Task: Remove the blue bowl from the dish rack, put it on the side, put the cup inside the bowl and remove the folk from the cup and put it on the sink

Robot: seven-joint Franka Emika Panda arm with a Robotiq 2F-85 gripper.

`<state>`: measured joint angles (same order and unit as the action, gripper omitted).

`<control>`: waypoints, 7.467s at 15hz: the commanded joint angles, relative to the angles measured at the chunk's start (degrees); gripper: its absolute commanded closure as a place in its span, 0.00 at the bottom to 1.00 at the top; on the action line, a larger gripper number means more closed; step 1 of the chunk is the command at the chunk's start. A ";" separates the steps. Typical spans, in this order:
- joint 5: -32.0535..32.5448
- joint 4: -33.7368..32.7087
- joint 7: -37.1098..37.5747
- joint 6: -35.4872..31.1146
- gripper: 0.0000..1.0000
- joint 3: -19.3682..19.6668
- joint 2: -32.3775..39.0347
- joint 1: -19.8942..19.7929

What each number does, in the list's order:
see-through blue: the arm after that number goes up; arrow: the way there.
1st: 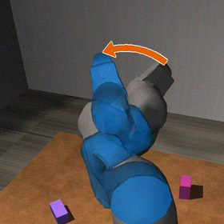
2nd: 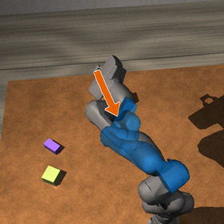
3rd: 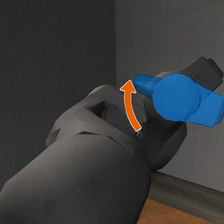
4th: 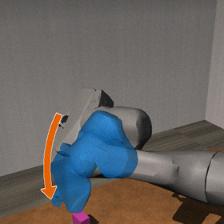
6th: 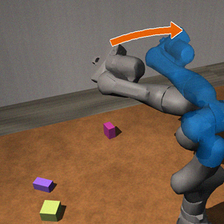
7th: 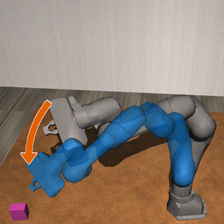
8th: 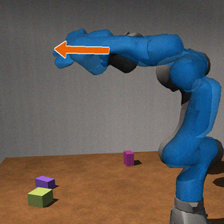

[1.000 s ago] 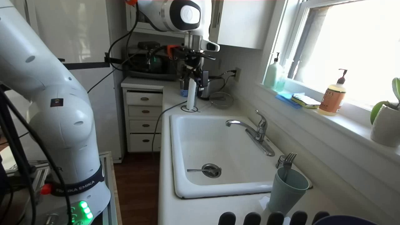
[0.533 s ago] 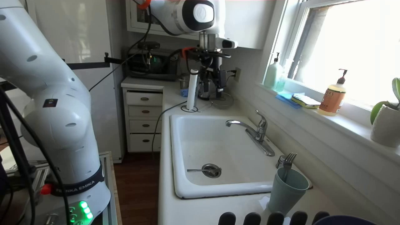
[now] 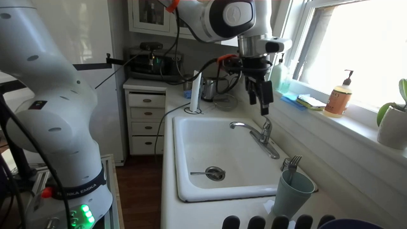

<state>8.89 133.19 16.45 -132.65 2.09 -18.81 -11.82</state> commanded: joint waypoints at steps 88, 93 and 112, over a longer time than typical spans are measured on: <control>-4.33 -26.25 10.93 29.92 0.99 13.03 22.21 0.71; -8.03 -16.60 11.16 24.35 0.99 10.13 20.52 1.88; -8.31 -7.34 11.71 12.27 0.99 8.55 23.41 2.71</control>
<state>0.20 122.07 27.17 -115.88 10.50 5.71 -9.45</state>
